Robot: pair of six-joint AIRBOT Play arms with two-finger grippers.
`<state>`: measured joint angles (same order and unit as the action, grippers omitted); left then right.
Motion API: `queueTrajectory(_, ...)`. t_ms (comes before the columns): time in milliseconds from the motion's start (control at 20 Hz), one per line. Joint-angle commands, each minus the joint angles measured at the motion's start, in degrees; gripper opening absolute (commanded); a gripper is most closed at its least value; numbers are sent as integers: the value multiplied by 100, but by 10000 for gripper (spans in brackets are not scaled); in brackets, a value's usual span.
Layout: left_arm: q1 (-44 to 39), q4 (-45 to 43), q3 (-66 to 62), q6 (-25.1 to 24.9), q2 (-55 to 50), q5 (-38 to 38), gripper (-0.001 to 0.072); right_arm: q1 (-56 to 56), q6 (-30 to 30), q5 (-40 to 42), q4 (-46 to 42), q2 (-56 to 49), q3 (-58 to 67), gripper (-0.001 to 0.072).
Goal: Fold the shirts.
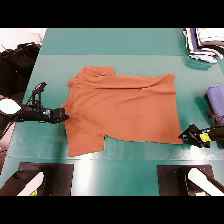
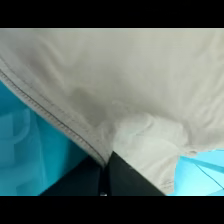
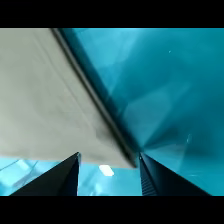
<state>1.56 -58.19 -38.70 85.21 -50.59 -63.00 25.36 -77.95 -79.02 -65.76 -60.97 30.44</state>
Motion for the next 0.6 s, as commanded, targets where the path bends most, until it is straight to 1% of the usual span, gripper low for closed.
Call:
queueTrajectory(0, 2, -4, -11, -11, 4, 39, 25, -310, 44, 476, 107, -11, -315, 424)
queueTrajectory(50, 2, -2, -11, -11, 4, 35, 24, -439, 46, 518, 170, -11, -275, 326)
queueTrajectory(100, 2, -4, -20, -11, 7, 33, 24, -577, 46, 533, 175, 0, -190, 137)
queueTrajectory(150, 2, -20, -79, -13, 7, -2, 24, -723, 48, 525, 175, 31, -74, 19)
queueTrajectory(250, 2, -74, -407, -11, 103, -129, 23, -1023, 46, 426, 175, 269, 321, 21)
queueTrajectory(350, 2, -170, -1025, 17, 396, -251, 23, -1261, 44, 275, 184, 737, 1005, 21)
queueTrajectory(550, 2, -234, -3110, 26, 964, -433, 24, -1502, 35, 426, 181, 1611, 3110, 21)
